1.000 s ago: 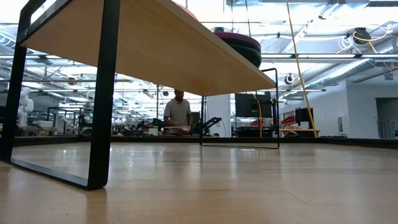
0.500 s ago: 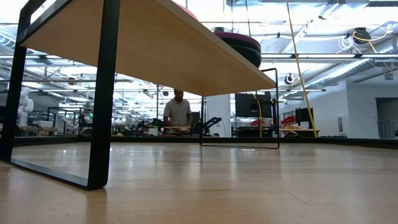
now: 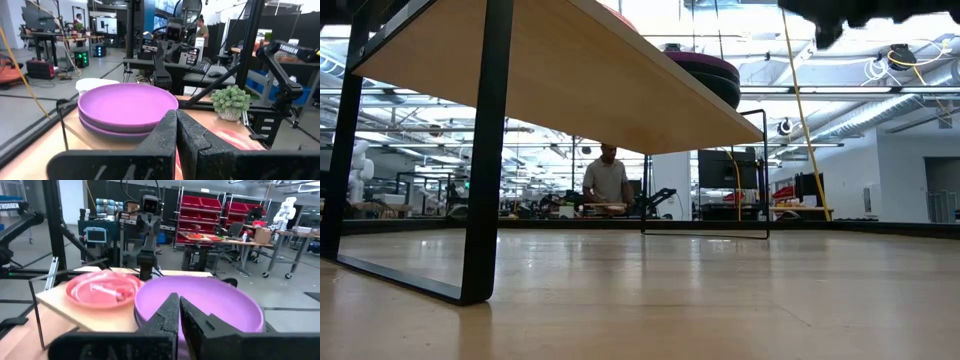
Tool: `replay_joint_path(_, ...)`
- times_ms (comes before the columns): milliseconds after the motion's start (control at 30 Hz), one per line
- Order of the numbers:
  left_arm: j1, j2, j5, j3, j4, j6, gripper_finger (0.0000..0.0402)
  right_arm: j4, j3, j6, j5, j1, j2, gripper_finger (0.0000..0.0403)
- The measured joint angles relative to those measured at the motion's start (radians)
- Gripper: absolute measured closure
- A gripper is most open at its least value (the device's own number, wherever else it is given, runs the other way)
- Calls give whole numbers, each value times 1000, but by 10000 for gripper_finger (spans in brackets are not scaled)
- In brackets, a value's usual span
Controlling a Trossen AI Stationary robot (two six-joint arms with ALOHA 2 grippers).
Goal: Place and stack plates onto a shelf
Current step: Return to Home Position
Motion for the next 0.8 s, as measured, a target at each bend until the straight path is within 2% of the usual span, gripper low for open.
replay_joint_path(200, 0, 1, 0, -97, 115, -27, 400, 99, -155, 13, -51, 0, -90, 403)
replay_joint_path(367, -4, 1, 0, -136, 122, -34, 400, 213, -268, 13, -63, 0, -138, 403)
replay_joint_path(667, -5, 1, 0, -164, 124, 1, 400, 219, -378, 13, -153, 0, -208, 403)
replay_joint_path(800, -5, 1, 0, -180, 123, 8, 401, 223, -413, 37, -155, 0, -230, 403)
